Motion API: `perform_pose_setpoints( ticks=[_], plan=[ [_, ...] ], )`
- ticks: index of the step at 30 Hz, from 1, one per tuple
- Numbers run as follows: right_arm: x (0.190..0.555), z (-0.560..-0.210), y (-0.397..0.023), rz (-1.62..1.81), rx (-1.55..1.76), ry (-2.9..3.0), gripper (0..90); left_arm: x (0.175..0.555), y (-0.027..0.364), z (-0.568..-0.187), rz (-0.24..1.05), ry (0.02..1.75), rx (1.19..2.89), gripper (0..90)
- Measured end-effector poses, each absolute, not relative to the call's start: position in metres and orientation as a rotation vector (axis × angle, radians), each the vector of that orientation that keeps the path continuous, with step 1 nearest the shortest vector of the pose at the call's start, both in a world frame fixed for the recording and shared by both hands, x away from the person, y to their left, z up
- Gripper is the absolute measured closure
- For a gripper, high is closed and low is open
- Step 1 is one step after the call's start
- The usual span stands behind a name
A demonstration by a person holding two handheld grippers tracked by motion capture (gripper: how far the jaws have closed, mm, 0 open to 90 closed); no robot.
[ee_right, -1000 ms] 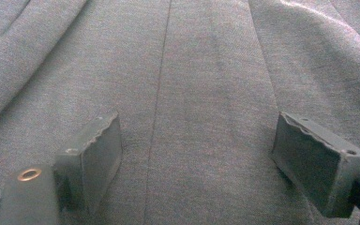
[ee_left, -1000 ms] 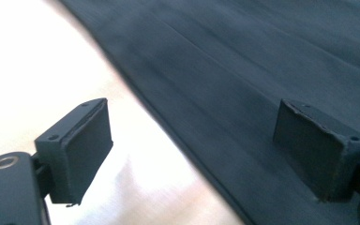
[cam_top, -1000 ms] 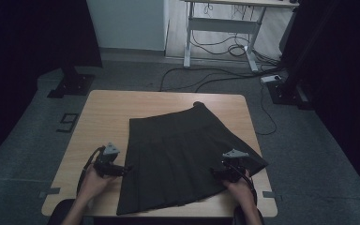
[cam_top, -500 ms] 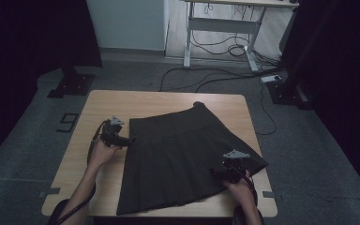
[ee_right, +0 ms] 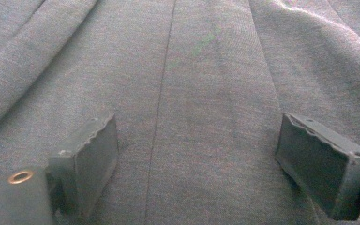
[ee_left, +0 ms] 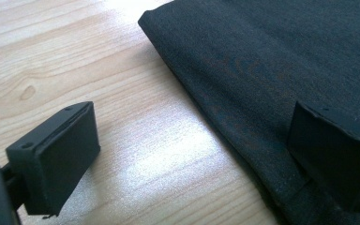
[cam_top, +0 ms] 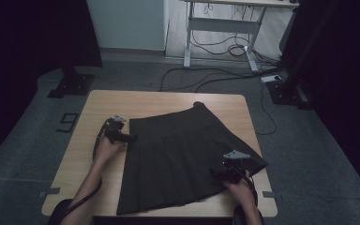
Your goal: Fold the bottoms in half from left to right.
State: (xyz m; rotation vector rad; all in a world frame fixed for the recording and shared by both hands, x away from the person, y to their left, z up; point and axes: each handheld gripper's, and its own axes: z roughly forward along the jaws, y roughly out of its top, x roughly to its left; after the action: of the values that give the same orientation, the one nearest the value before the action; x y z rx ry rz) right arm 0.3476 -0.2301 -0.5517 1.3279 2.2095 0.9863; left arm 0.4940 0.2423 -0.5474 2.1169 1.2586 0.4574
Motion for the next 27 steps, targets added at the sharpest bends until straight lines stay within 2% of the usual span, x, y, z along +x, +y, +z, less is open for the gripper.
perform_pose_setpoints(
  ticks=[7,14,21,27],
  plan=[
    [0.349,-0.551,-0.231,0.984,1.323,2.226,12.7,0.494,0.242,-0.548,0.457,1.274,2.113,0.6],
    [0.346,-0.534,-0.221,0.962,1.268,2.291,13.3,0.494,0.242,-0.548,0.456,1.273,2.111,0.7],
    [0.337,-0.513,-0.181,1.064,1.105,2.414,13.0,0.494,0.242,-0.548,0.455,1.272,2.111,0.7],
    [0.332,-0.513,-0.144,1.095,0.979,2.525,13.0,0.494,0.242,-0.548,0.456,1.271,2.113,0.7]
  ],
)
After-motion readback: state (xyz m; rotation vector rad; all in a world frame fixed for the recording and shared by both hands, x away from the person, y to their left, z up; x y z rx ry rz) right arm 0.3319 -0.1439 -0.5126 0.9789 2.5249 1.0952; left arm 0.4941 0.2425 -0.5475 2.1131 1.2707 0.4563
